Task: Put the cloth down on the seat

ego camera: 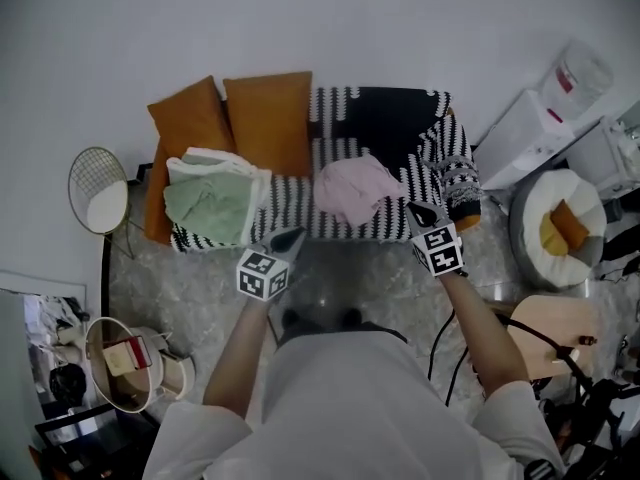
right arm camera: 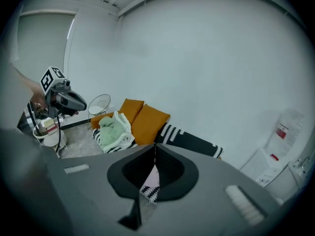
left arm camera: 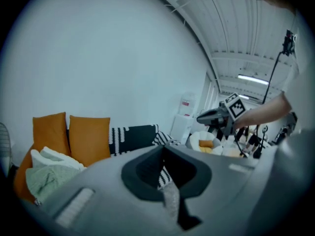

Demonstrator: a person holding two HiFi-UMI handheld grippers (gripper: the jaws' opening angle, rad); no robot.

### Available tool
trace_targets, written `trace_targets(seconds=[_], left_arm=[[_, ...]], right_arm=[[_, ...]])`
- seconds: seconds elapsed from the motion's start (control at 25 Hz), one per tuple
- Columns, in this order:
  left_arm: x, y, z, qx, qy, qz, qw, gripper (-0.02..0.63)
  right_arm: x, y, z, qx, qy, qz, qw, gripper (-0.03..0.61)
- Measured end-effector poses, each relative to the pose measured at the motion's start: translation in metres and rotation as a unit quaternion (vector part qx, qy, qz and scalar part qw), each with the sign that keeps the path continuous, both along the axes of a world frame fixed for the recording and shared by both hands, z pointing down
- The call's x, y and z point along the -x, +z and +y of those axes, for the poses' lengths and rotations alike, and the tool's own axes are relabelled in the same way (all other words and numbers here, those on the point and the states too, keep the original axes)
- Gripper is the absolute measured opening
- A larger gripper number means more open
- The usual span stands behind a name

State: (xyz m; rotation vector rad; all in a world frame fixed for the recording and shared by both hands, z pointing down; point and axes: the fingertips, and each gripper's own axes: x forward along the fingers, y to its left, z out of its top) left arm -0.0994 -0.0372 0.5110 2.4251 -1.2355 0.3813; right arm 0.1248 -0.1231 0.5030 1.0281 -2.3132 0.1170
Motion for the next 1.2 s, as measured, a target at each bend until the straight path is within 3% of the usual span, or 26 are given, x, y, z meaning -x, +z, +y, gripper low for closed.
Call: trace_targets(seconds=[0.48,0.88,1.2], left_arm=[[0.059,-0.015,-0.026,-0.008,0.047,-0.015,0.9987,0.000],[0.061,-0.023,-0.028,-0.014,0.053,-0.008,0.9984,0.000],[0.066,-0.020,-0.023,-0.010,0.044,-0.007,0.9990,0.000]], right_arm=[[0.062,-0.018,0.002,-0.015,-0.027,0.034,0.999,0.003],[0.063,-0.016,0.000,-0.014,-0.018,0.041,0.999,0.004],[0.060,-0.022,0.001,0.005,0.009,0.002,1.000,0.003]])
